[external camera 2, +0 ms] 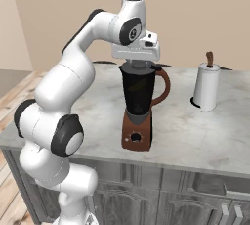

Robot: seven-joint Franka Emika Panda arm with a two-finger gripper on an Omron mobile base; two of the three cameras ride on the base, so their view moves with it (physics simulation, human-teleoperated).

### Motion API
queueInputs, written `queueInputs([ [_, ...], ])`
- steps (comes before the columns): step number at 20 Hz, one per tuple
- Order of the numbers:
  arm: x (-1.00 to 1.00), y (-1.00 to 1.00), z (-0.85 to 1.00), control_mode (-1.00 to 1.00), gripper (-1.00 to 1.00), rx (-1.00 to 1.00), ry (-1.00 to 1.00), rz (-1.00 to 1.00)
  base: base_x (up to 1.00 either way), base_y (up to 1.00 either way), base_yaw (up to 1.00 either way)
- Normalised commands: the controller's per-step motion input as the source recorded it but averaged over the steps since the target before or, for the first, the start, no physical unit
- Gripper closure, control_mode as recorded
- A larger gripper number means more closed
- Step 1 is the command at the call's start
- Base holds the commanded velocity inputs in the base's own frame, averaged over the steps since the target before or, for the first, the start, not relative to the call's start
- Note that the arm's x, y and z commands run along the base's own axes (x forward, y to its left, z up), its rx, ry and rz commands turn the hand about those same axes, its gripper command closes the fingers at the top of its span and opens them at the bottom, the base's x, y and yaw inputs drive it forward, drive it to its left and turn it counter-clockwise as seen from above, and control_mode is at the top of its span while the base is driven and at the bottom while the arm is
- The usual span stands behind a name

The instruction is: Grab the onion and lemon wedge from the fridge, place them in the blender, close the lid, and turn on the blender to create a marinade.

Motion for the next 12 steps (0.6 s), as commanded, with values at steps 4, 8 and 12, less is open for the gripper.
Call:
queueInputs([
  [4, 0.0, 0.26, -0.19, -1.0, 1.0, 0.0, -0.05, 0.0, 0.0, 0.0, 0.0],
  [8, -0.01, 0.17, -0.21, -1.0, 1.0, 0.0, -0.02, 0.04, 0.0, 0.0, 0.0],
  [12, -0.18, 0.0, -0.16, -1.0, 1.0, 0.0, 0.01, 0.16, 0.0, 0.0, 0.0],
])
